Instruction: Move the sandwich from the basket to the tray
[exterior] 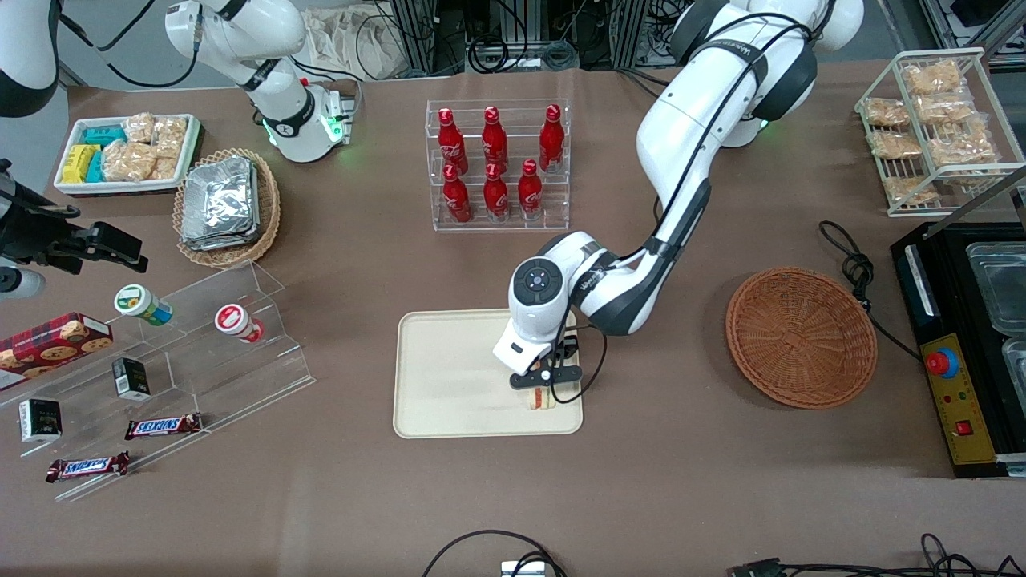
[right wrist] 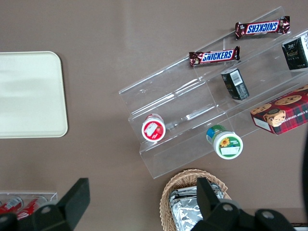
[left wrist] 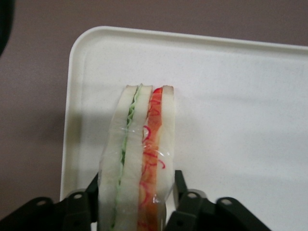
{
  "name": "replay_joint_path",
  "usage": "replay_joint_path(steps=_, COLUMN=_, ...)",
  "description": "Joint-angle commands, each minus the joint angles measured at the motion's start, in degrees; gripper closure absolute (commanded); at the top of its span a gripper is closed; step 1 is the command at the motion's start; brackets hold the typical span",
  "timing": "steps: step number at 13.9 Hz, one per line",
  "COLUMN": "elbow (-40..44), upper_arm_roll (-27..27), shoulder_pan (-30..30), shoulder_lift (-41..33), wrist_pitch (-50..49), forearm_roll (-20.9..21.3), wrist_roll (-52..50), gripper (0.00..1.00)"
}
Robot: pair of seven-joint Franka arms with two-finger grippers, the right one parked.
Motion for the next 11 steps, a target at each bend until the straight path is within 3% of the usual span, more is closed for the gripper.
replay_joint_path(steps=1, elbow=2.25, upper_arm_roll=0.66, shoulder_pan=-0.99, shoulder_lift=1.49, wrist_pitch=0.65, forearm_roll=1.49, wrist_roll=-3.18, gripper=0.0)
replay_joint_path(steps=6, elbow=2.43, upper_arm_roll=0.83, shoulder_pan=-0.55, shoulder_lift=-1.31, wrist_pitch=-0.14, forearm_roll=1.67, wrist_roll=-6.08, gripper=0.0)
replay_joint_path(steps=11, elbow=2.52, upper_arm_roll=0.92, shoulder_pan=2.78, shoulder_lift=-8.69, wrist_pitch=-8.91, forearm_roll=1.67, wrist_roll=-5.65, gripper=0.0)
